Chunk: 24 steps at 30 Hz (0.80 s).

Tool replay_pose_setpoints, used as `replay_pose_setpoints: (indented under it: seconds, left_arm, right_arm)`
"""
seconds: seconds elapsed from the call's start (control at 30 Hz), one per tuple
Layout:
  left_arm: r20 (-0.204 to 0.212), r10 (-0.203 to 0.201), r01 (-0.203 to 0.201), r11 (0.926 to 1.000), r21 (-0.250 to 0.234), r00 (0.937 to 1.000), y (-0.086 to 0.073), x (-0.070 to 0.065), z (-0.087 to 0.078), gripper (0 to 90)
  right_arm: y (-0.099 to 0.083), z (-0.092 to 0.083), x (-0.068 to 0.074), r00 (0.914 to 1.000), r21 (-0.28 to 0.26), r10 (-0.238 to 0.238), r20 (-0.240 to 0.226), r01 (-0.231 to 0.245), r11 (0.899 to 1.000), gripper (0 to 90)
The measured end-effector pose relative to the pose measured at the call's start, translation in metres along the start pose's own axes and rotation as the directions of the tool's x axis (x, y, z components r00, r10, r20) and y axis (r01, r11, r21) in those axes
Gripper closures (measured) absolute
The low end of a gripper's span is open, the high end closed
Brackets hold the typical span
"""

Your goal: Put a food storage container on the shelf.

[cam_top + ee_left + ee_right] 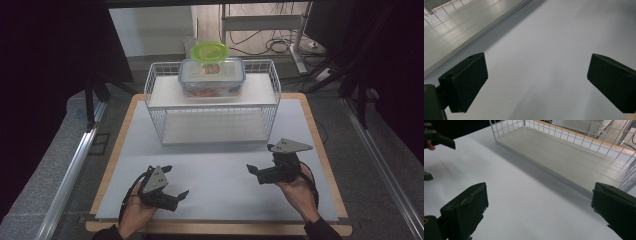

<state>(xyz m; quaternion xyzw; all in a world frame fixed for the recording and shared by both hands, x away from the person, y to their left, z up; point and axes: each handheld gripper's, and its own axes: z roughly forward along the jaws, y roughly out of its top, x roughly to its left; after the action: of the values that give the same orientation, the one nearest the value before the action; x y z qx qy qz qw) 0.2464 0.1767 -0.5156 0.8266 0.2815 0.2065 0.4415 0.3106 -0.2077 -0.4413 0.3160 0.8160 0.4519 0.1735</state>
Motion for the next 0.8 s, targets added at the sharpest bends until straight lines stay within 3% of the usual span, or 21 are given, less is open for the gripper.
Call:
replay_pose_setpoints:
  seconds: [0.23,0.53,0.8]
  left_arm:
    - [0.008,0.006,-0.006,1.0000,0.000,0.9999,0.000,-0.001,0.001,2.1]
    - [0.004,0.016,-0.016,0.9995,0.025,0.9999,-0.001,-0.003,0.003,1.1]
    - [0.003,0.007,-0.007,0.9992,0.040,1.0000,-0.003,-0.001,0.004,1.2]
  right_arm:
    - [-0.020,0.002,0.003,1.0000,0.025,0.004,0.007,-0.005,1.000,0.3]
    - [-0.051,0.005,0.005,0.9988,0.071,-0.007,0.049,0.004,0.997,0.3]
    - [-0.066,0.012,0.006,0.9989,0.119,0.030,0.036,-0.034,0.992,0.2]
